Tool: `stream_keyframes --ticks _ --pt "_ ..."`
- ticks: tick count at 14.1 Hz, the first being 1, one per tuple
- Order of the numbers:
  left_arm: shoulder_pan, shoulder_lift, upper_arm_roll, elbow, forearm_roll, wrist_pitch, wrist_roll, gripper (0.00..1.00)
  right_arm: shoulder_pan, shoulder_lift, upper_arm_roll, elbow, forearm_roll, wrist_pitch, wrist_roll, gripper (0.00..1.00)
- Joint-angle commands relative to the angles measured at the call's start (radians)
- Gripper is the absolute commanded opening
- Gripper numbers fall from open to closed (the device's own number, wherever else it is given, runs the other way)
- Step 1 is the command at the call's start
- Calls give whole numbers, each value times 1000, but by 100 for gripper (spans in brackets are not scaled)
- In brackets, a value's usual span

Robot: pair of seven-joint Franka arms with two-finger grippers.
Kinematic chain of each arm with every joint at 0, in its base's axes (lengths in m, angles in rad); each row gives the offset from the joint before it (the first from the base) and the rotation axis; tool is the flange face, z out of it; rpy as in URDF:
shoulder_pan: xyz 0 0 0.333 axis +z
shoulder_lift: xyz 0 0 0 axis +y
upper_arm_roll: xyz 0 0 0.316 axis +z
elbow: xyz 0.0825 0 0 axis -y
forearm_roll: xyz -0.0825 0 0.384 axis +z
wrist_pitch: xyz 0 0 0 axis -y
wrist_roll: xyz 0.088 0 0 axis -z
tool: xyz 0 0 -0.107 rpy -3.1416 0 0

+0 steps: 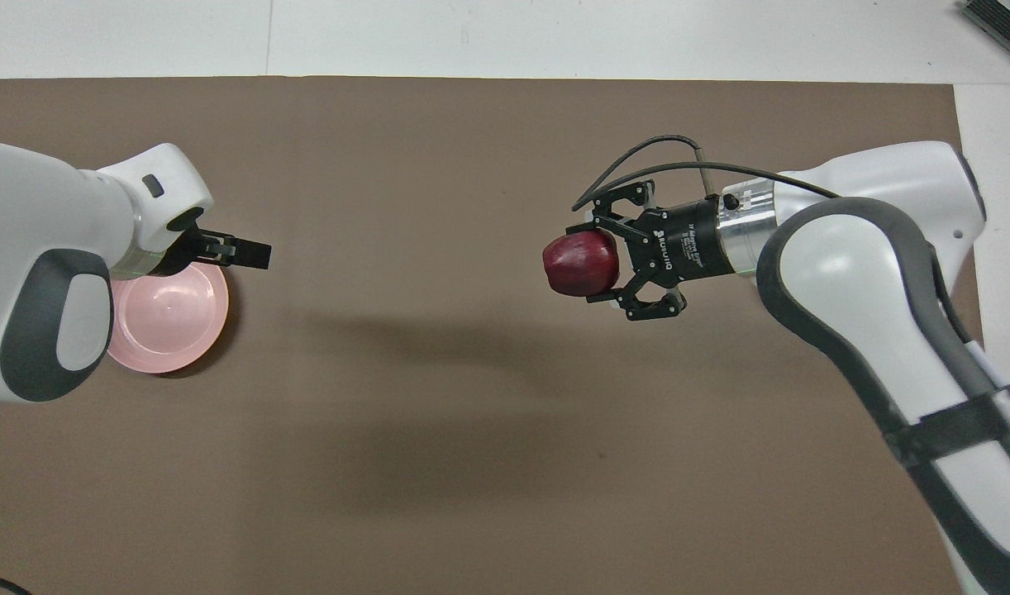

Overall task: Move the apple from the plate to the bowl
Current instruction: 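Open the left gripper and withdraw while the right gripper carries apple, then lower the apple into the small pink bowl with the right gripper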

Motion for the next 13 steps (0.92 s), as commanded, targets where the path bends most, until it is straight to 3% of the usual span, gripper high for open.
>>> stream_keyframes --ticks 1,5,9,13 --pt "29 -20 -9 73 32 -86 15 100 -59 -3 6 8 -66 -42 -121 0" --pt "31 -11 -9 267 32 -302 18 100 -122 5 6 14 -186 -44 -280 0" --pt "29 -20 9 357 34 -419 21 100 -168 14 6 20 -320 -34 -454 0" --pt "29 -20 29 402 37 -500 30 100 -171 14 4 31 -546 -16 -537 0"
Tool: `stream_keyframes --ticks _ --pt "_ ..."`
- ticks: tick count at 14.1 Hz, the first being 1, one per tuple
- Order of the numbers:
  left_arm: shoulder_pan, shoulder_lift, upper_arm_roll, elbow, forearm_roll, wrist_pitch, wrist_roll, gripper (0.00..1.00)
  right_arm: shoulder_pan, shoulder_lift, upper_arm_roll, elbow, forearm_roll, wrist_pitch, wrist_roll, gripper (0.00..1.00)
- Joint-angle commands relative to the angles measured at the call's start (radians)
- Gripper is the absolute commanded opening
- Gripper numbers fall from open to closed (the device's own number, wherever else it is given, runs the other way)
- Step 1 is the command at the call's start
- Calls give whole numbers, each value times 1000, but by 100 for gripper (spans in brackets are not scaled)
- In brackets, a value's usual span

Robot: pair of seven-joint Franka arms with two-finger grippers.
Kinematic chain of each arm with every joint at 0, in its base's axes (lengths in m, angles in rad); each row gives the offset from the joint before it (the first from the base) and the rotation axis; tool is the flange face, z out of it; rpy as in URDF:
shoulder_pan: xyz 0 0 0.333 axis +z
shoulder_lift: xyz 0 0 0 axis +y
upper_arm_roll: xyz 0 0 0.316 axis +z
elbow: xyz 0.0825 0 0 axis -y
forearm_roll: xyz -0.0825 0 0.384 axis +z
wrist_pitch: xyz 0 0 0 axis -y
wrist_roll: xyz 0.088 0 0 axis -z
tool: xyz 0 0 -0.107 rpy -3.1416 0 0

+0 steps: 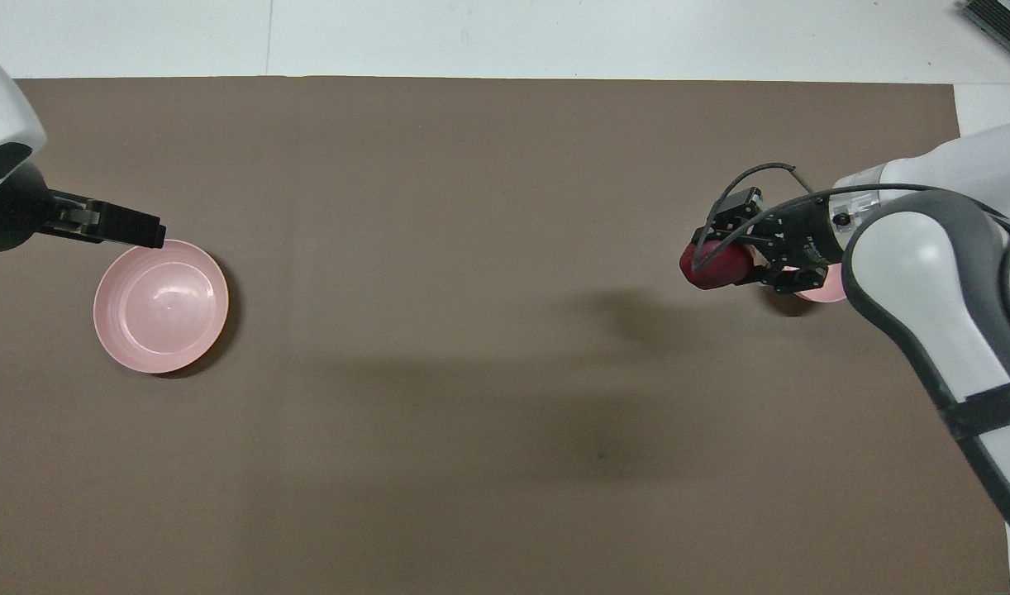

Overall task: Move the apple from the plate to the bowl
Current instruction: 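Lower the apple into the small pink bowl with the right gripper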

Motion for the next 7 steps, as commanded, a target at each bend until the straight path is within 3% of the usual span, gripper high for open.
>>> stream_keyframes --ticks 1,4,7 --pt "3 7 26 30 20 -53 17 100 -6 9 9 30 -164 4 -40 0" --pt "-78 9 131 76 21 -93 57 100 6 12 8 13 -343 107 -35 0" --pt "-207 9 299 84 20 -101 114 100 0 2 8 -30 -517 168 -29 0"
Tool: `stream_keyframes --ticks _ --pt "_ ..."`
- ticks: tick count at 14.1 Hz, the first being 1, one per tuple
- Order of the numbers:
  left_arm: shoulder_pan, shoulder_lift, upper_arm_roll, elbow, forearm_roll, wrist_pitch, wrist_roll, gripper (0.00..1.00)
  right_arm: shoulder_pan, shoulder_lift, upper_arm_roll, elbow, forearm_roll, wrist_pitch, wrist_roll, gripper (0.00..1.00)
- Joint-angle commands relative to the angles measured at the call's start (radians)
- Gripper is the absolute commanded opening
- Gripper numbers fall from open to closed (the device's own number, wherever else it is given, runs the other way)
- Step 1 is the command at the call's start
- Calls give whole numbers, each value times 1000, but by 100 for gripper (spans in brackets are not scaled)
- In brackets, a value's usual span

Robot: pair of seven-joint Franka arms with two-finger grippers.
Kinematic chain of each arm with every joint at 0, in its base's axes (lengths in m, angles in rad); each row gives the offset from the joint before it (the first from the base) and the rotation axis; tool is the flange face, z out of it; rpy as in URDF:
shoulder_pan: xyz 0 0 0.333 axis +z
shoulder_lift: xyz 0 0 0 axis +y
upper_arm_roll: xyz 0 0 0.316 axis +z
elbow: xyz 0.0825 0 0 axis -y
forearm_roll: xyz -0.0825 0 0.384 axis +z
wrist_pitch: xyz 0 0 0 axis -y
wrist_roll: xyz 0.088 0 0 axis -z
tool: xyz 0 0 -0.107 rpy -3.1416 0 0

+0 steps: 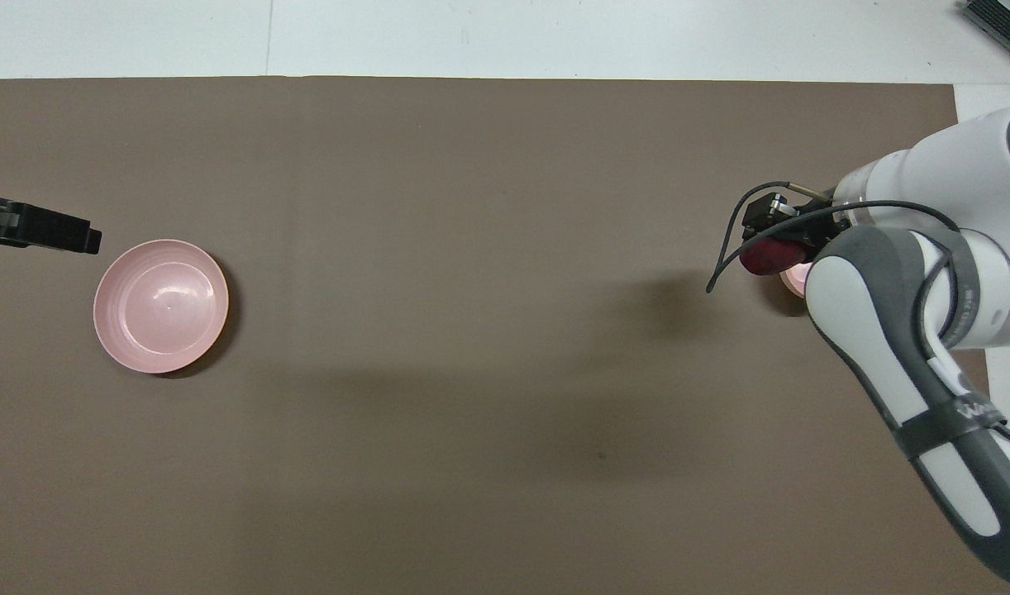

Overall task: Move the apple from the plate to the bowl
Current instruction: 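Lower the apple into the small pink bowl with the right gripper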

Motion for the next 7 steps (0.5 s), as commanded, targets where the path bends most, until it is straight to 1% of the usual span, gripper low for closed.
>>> stream_keyframes --ticks 1,3,4,5,7 --pt "-97 7 117 31 20 -32 52 100 -5 -22 0 -67 -110 94 -9 0" --pt "-123 2 143 29 18 -53 68 100 -34 -39 -8 -127 -213 152 37 0" --pt "-143 2 177 29 18 -78 69 100 -51 -57 -6 -164 -253 180 42 0" --pt "-152 2 194 31 20 -86 68 100 -69 -75 -6 -200 -285 217 42 0" --pt "-146 -4 189 28 17 -113 65 100 -129 -102 -5 -289 -314 319 43 0"
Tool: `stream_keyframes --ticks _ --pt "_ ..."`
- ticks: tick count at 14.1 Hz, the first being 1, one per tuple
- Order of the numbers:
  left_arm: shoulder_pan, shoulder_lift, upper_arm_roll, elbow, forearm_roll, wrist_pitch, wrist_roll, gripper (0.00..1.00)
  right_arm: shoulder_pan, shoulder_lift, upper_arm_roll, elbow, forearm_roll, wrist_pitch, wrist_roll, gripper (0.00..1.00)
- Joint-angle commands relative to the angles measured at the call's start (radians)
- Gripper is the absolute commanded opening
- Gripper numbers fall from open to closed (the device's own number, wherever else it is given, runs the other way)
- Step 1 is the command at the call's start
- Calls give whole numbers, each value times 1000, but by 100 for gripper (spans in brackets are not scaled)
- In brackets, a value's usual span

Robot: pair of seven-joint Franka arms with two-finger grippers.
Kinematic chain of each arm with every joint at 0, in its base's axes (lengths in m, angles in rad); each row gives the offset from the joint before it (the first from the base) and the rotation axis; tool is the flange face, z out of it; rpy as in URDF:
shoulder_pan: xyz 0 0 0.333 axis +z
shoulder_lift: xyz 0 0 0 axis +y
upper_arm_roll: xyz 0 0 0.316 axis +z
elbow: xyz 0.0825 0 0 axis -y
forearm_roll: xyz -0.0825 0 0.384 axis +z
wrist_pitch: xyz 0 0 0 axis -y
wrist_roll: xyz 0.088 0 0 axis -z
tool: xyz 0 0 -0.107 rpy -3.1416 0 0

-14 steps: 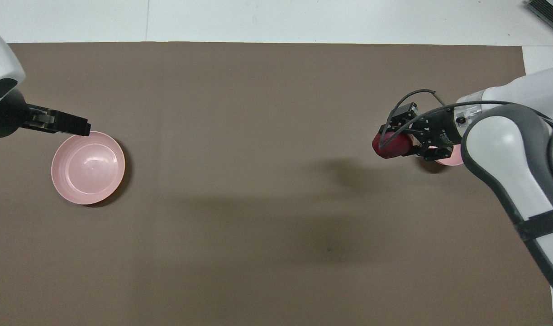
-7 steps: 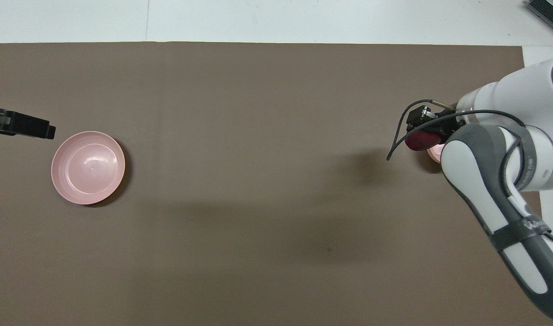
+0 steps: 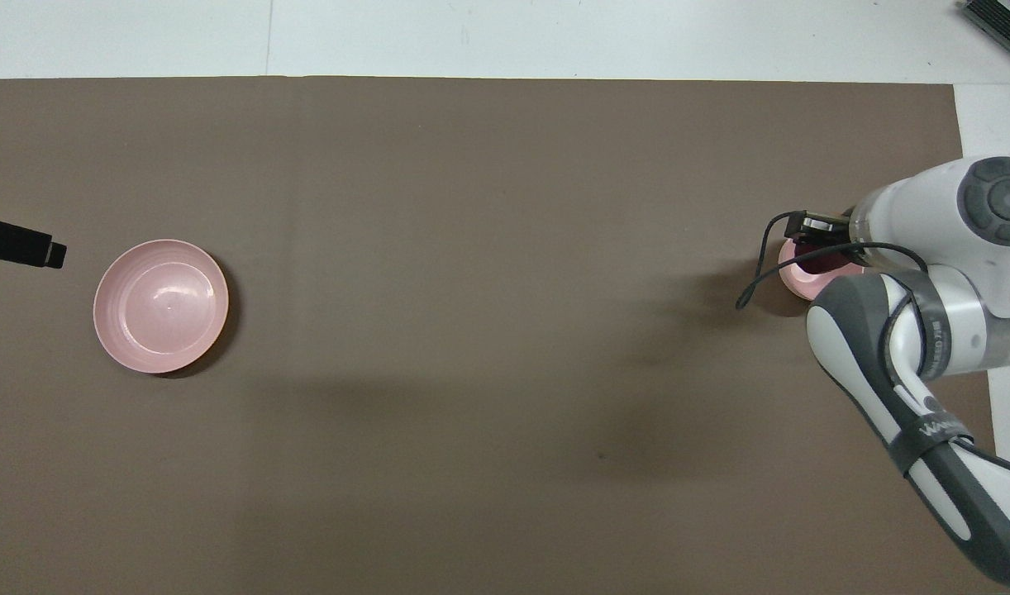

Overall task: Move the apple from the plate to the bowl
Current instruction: 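Lower the apple into the small pink bowl with the right gripper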

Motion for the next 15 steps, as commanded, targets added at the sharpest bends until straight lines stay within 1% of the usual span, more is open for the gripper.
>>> stream_keyframes --ticks 1,3,5,7,8,9,10,11,13,15 --pt "-16 -25 15 10 18 -59 10 100 -74 -67 9 -144 -42 145 18 0" --pt "-15 -31 18 8 29 -104 5 100 -78 -45 11 -150 -42 183 28 0" --pt "-10 -45 17 -10 38 -102 5 100 -78 -29 11 -167 -42 201 44 0" --pt "-10 -50 15 -14 38 -108 5 100 -79 -13 11 -212 -41 291 54 0" --pt "-11 -48 15 -14 38 -107 2 100 -81 7 9 -212 -42 311 57 0" --pt "-12 -48 14 -14 38 -107 -7 100 -82 24 11 -198 -42 315 57 22" --pt "-12 -50 11 -14 38 -102 -7 100 -85 37 11 -169 -42 304 50 80" --pt "-12 -50 12 -14 38 -102 -7 100 -87 50 11 -140 -39 292 48 100" --pt "-10 -48 11 -14 38 -98 -5 100 -84 59 14 -100 -39 244 44 100" --pt "-2 -48 11 -14 38 -99 -2 100 -70 54 16 -51 -34 162 41 100"
